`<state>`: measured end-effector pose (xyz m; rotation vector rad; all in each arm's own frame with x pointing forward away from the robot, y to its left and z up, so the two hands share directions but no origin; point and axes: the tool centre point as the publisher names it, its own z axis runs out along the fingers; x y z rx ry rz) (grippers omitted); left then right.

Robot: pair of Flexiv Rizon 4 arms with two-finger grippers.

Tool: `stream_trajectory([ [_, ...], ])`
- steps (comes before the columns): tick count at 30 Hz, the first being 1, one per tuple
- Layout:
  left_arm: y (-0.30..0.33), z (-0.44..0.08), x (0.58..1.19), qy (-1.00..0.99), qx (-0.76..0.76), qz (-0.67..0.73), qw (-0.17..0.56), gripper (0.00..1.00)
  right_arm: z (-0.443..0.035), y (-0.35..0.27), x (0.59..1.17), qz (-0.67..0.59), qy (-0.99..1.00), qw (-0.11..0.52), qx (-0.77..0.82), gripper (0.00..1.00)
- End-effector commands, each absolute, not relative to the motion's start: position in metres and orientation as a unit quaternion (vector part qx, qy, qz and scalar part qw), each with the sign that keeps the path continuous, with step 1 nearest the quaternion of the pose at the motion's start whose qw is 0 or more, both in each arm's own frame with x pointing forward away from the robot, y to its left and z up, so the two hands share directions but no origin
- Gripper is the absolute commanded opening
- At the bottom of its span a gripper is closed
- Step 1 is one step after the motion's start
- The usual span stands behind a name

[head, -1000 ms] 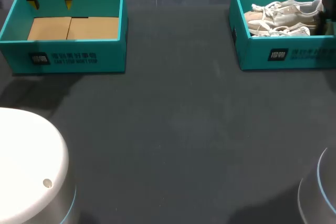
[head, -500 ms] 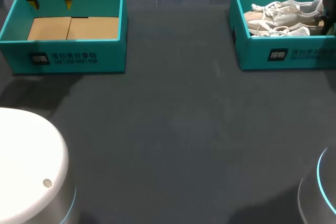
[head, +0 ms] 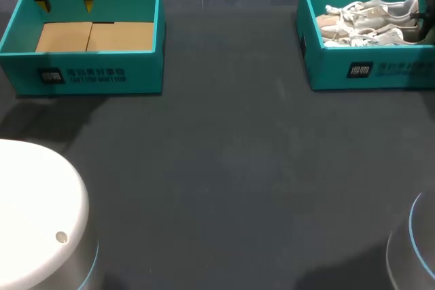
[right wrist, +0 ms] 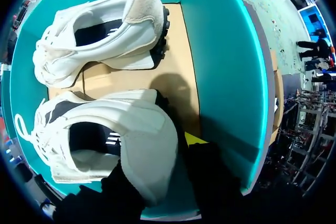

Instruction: Take the shoe out of the shoebox, open the shoe tongue, remove and reinsert the insole, then place the shoe into the shoebox

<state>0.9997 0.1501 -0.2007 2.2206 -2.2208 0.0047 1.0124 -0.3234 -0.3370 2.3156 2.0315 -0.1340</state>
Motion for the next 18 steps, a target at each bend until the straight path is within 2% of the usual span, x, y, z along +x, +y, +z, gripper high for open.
stream_trajectory([
  [1, 0.15, -0.2, 1.0, -0.707, 0.707, 0.001, 0.0, 1.0, -0.328, -0.323, 1.011, -0.04, 0.658, 0.03, 0.751, 0.0],
  [18, 0.15, -0.2, 1.0, -0.707, 0.707, 0.001, 0.0, 1.0, -0.319, -0.336, 1.031, -0.052, 0.635, 0.043, 0.77, 0.0],
])
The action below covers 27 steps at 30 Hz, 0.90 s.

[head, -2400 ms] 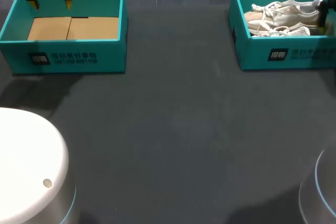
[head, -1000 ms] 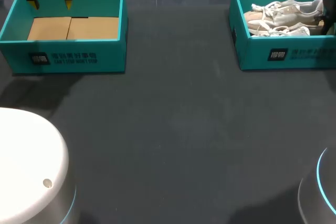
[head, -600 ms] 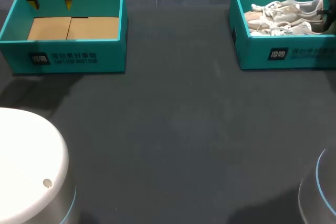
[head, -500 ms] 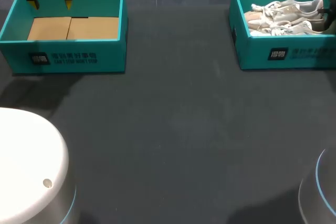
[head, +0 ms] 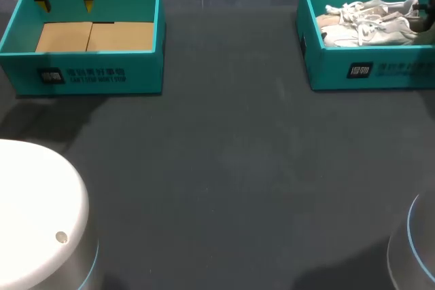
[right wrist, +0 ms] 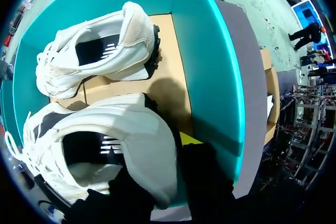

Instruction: Take the shoe out of the shoebox, open the shoe tongue, remove and reinsert the insole, then place the shoe into the shoebox

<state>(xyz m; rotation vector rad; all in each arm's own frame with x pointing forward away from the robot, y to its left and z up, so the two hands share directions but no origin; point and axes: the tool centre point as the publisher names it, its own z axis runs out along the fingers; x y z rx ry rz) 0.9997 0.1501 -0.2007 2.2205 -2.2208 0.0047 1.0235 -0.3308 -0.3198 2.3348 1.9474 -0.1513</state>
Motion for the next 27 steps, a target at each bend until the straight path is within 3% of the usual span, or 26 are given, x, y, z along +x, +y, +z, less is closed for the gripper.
stream_trajectory([
  [1, 0.15, -0.2, 1.0, -0.707, 0.707, 0.001, 0.0, 1.0, -0.318, -0.338, 1.032, -0.052, 0.633, 0.043, 0.771, 0.0],
  [27, 0.15, -0.2, 1.0, -0.707, 0.707, 0.001, 0.0, 1.0, -0.261, -0.338, 1.035, -0.051, 0.569, 0.071, 0.818, 0.0],
])
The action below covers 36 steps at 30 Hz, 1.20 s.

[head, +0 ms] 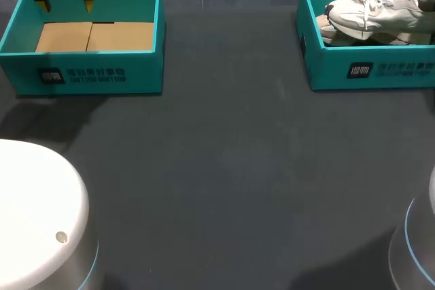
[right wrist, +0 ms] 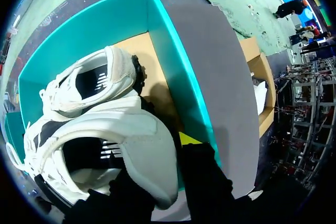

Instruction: Take the shoe out of the shoebox, open the shoe tongue, remove and reinsert the insole, then place the shoe into the shoebox

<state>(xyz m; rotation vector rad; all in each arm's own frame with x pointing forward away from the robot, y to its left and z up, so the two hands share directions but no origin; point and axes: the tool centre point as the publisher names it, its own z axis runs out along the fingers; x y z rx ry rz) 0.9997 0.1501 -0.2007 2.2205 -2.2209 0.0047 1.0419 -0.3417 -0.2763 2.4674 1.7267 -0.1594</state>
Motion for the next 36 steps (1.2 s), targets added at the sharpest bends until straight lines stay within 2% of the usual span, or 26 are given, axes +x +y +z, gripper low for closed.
stream_trajectory([
  [1, 0.15, -0.2, 1.0, -0.707, 0.707, 0.001, 0.0, 1.0, -0.257, -0.338, 1.034, -0.051, 0.568, 0.072, 0.818, 0.0],
  [21, 0.15, -0.2, 1.0, -0.707, 0.707, 0.001, 0.0, 1.0, -0.156, -0.31, 0.999, -0.056, 0.569, 0.084, 0.816, 0.0],
  [36, 0.15, -0.2, 1.0, -0.707, 0.707, 0.001, 0.0, 1.0, -0.108, -0.249, 0.936, -0.062, 0.572, 0.104, 0.811, 0.0],
])
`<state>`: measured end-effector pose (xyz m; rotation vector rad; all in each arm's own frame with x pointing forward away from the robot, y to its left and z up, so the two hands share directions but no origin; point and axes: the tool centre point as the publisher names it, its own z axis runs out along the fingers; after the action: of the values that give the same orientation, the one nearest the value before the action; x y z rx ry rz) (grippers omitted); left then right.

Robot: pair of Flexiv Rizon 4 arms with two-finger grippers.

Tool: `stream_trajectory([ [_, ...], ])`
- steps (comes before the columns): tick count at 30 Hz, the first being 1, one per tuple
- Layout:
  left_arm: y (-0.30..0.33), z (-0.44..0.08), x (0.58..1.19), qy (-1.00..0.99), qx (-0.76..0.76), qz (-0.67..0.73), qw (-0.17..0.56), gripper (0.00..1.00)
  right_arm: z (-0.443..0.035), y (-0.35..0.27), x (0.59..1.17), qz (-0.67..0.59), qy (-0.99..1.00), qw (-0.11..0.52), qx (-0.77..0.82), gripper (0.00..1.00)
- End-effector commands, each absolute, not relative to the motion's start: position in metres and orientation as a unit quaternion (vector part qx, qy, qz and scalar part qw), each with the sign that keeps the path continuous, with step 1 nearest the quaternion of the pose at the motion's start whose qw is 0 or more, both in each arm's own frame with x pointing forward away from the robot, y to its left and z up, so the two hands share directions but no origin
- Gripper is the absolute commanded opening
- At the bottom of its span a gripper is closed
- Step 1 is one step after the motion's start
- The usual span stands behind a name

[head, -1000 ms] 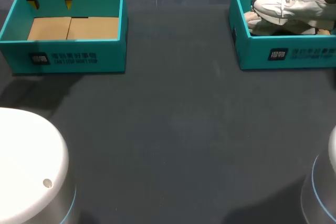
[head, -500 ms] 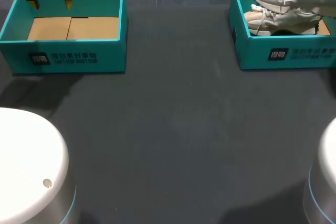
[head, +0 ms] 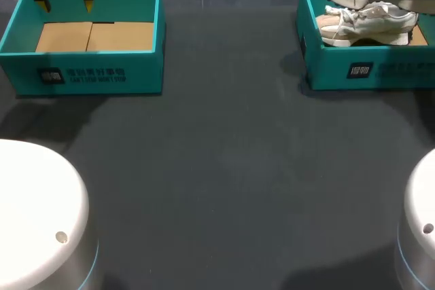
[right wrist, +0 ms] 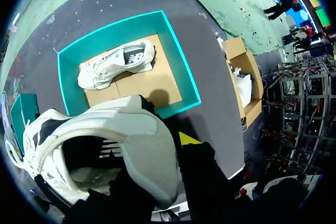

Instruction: Take the shoe out of the shoebox, open the shoe tongue, remove and reinsert the insole, then place the shoe into the shoebox

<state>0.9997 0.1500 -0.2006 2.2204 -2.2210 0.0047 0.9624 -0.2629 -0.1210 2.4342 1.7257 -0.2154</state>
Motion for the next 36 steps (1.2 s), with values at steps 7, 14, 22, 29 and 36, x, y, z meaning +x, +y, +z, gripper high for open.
stream_trajectory([
  [7, 0.15, -0.2, 1.0, -0.707, 0.707, 0.001, 0.0, 1.0, -0.098, -0.216, 0.899, -0.067, 0.571, 0.115, 0.81, 0.0],
  [14, 0.15, -0.2, 1.0, -0.707, 0.707, 0.001, 0.0, 1.0, -0.096, -0.182, 0.865, -0.067, 0.572, 0.124, 0.808, 0.0],
  [22, 0.15, -0.2, 1.0, -0.707, 0.707, 0.001, 0.0, 1.0, -0.105, -0.143, 0.825, -0.071, 0.577, 0.118, 0.805, 0.0],
  [29, 0.15, -0.2, 1.0, -0.707, 0.707, 0.001, 0.0, 1.0, -0.107, -0.117, 0.791, -0.077, 0.579, 0.115, 0.804, 0.0],
  [36, 0.15, -0.2, 1.0, -0.707, 0.707, 0.001, 0.0, 1.0, -0.104, -0.105, 0.759, -0.073, 0.569, 0.109, 0.812, 0.0],
])
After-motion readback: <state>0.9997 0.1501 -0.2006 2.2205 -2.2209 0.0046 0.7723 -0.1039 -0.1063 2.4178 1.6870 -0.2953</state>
